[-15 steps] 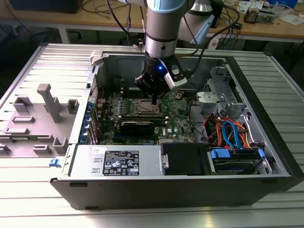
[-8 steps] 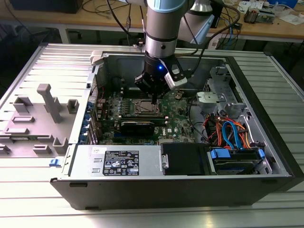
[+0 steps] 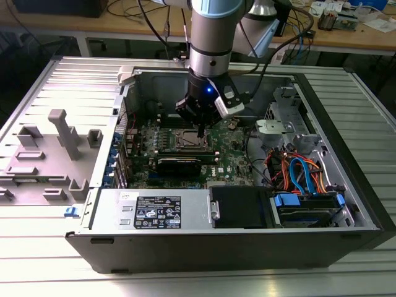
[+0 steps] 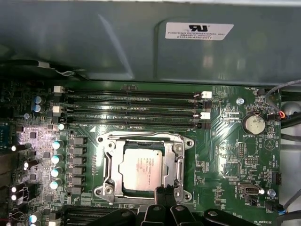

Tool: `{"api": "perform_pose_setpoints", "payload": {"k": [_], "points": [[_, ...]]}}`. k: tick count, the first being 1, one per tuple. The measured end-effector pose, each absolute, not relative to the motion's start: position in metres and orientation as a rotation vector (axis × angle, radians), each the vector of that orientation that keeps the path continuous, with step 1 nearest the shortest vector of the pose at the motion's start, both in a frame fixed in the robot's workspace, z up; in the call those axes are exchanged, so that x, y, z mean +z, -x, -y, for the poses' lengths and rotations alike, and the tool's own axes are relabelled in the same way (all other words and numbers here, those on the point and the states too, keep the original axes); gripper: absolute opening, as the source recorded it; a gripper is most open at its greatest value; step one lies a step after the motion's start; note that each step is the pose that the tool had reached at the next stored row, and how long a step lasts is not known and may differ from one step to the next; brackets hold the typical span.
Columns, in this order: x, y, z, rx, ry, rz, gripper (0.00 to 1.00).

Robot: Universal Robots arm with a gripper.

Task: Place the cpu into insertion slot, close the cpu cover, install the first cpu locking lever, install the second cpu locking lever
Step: 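Install the second cpu locking lever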

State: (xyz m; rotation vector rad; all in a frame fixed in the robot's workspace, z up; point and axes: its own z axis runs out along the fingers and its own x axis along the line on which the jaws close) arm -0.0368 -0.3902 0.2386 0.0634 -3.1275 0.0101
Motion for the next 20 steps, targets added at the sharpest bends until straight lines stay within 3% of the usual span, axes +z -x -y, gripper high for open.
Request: {"api": "perform_pose_setpoints", "payload": {"k": [20], "points": [[0.247, 0.037, 0.411, 0.010, -0.063, 3.125, 0.11]]}}
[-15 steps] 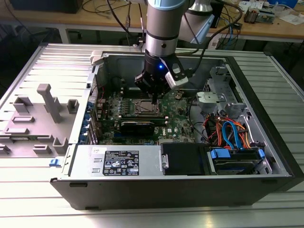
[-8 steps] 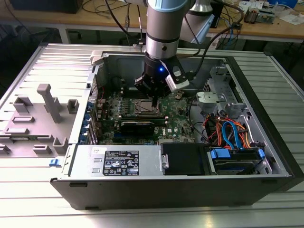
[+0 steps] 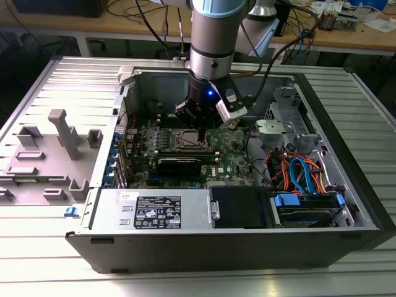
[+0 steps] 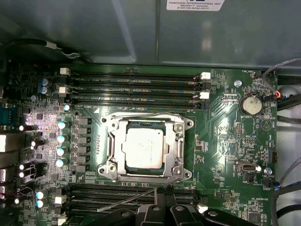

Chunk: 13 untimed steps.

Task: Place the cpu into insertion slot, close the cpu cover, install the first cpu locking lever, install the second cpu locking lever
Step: 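Install the second cpu locking lever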

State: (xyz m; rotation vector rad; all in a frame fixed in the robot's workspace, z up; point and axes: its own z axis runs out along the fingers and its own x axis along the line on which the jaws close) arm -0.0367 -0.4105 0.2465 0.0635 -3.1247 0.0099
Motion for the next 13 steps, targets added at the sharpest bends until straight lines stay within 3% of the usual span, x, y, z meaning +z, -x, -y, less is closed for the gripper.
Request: {"api": "perform_pose_setpoints", "payload": {"k": [13], "points": [[0.2465, 0.0406, 0.4131, 0.010, -0.077, 3.124, 0.11]]}}
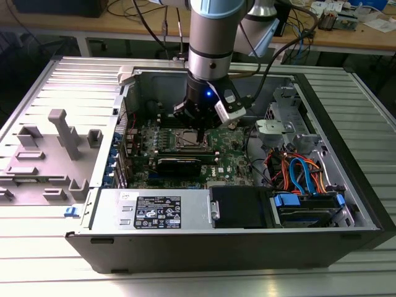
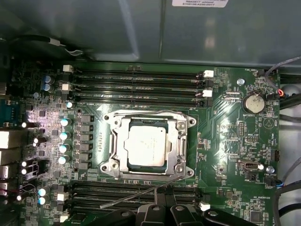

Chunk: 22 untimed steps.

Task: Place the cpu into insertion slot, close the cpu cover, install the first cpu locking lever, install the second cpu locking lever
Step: 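Install the second cpu locking lever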

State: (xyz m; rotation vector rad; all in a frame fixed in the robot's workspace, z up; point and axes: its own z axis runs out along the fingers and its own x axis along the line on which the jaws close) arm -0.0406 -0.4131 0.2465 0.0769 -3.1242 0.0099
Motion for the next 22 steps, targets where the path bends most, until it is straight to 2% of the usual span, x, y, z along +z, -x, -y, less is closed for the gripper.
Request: {"api": "perform_pose_setpoints", "payload": {"k": [22], "points": [[0.244, 0.070, 0.418, 0.007, -0.205, 3.118, 0.11]]}}
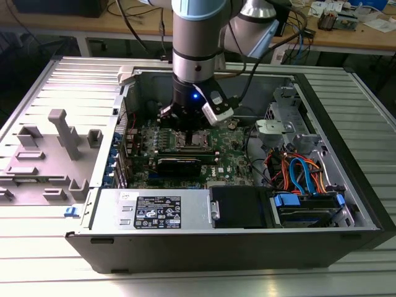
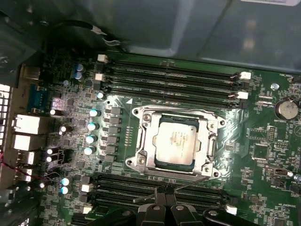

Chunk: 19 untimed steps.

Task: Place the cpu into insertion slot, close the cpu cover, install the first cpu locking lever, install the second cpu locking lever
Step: 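Install the second cpu locking lever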

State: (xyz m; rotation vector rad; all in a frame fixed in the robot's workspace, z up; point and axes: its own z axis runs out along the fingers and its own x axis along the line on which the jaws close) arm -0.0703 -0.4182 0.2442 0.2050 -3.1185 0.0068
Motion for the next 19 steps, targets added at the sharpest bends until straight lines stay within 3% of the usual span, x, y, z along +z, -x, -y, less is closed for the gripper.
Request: {"api": "perform_pose_setpoints", "payload": {"k": [19], "points": [[0.235, 0.093, 0.424, -0.021, -0.237, 3.115, 0.11]]}}
